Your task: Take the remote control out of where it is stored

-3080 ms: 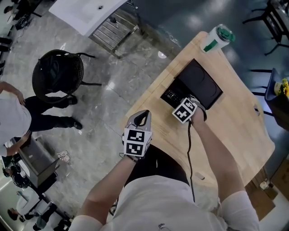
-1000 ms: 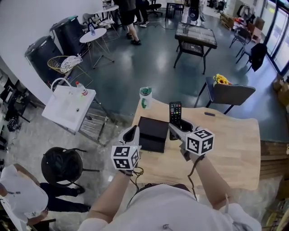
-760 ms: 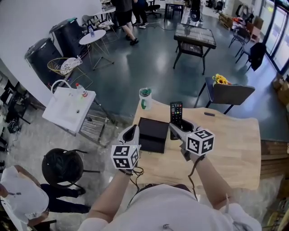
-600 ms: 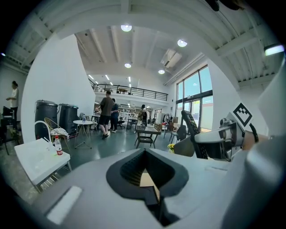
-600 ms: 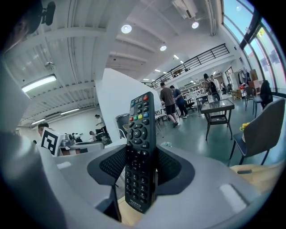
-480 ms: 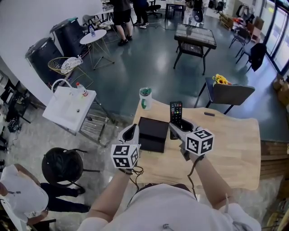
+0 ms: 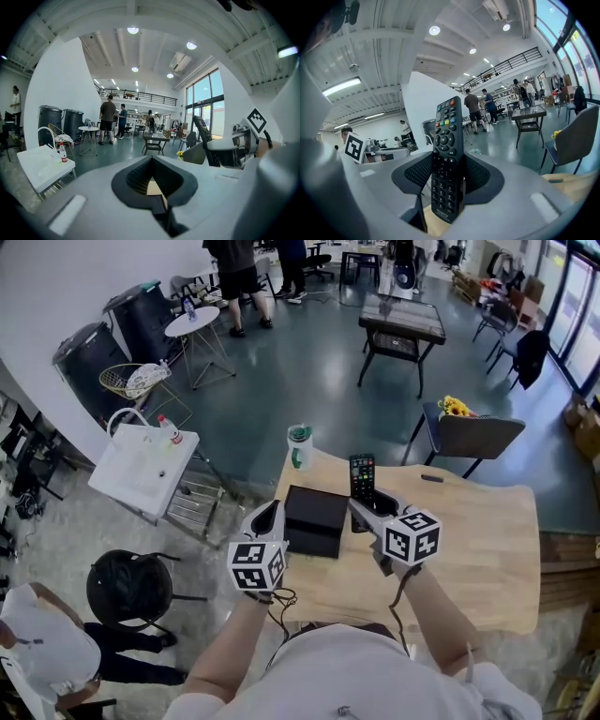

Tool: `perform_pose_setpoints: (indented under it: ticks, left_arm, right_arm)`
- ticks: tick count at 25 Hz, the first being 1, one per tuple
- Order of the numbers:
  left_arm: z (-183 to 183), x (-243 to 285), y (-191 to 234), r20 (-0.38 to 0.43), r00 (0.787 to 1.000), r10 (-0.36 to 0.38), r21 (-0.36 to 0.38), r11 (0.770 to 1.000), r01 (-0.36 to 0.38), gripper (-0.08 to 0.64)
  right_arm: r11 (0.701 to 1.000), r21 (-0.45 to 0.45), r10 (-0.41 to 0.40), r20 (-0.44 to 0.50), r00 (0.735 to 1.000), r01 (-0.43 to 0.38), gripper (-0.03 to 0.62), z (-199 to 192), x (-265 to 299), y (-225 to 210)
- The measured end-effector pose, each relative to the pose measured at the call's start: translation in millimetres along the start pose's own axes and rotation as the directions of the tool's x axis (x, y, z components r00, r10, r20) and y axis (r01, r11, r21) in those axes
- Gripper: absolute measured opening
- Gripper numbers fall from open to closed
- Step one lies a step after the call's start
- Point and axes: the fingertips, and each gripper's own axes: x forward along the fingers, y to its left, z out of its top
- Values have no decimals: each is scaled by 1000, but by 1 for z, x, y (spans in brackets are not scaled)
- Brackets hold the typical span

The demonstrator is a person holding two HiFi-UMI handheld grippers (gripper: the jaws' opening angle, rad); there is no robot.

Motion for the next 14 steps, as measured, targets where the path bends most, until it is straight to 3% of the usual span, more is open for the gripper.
perform_pose_setpoints:
  ticks: [14]
  left_arm:
    - [-6,3,2,-10,1000,-3,-16,1000,3,0]
  right_arm:
    - [1000,2,-20,-10,1000,20,222,-4,-1,-5]
